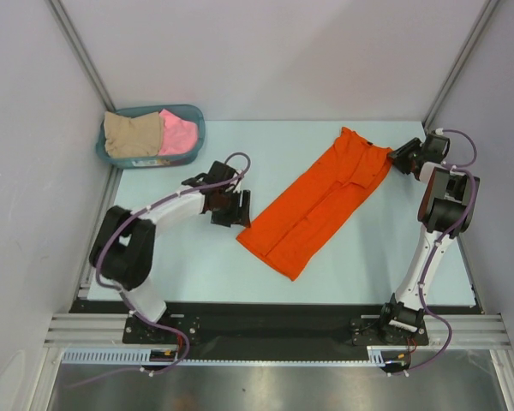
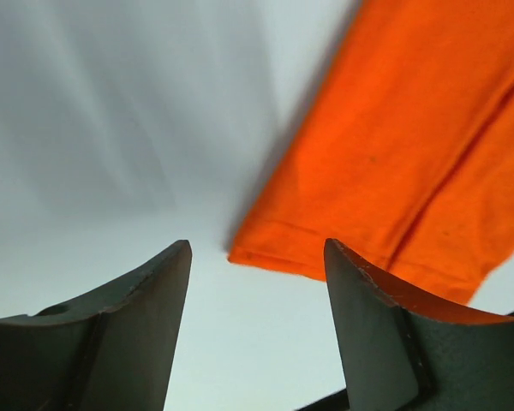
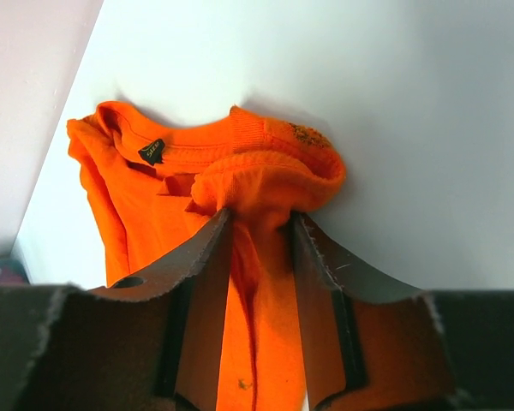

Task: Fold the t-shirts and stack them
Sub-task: Fold the tshirt

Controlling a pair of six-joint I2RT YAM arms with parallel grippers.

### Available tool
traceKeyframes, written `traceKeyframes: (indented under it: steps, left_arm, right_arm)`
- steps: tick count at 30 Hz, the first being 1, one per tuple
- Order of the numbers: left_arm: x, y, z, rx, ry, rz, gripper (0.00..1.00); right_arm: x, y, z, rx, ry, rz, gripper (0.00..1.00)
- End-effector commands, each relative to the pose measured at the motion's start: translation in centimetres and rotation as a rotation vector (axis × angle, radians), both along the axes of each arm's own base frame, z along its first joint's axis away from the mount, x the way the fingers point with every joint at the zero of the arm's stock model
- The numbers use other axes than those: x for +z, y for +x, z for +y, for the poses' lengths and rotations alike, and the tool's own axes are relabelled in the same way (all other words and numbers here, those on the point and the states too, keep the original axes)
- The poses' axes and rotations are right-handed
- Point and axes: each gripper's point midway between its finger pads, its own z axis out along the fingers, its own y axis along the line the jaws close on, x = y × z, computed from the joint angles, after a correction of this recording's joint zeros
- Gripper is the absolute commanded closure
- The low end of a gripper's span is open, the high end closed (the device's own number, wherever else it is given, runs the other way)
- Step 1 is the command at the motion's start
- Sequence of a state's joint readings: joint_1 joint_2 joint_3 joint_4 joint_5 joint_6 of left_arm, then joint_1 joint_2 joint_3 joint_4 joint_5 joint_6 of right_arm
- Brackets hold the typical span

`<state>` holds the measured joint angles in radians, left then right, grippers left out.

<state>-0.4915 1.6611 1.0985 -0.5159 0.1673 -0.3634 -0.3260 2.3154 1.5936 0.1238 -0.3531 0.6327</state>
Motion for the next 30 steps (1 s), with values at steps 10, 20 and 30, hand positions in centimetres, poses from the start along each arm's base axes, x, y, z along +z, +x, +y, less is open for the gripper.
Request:
traceKeyframes:
  steps: [10,20,30]
  left_arm:
    - [-5.1,-0.4,-0.5,-0.107,0.002,0.16,0.48]
    - [-6.8,-4.5,0.6,0.025,-0.055,0.202,1.0]
    - [-4.5,-9.2,-2.3,0.095,-0.191,0.104,1.0]
  right_arm:
    - [-2.2,0.3,1.5,0.069,0.01,0.03,0.65]
    - [-3.0,2.2,3.8,0.113,-0.012,0.025,0.77]
    - [-1.0,6.1,8.2,0.239,0.019,-0.013,0.79]
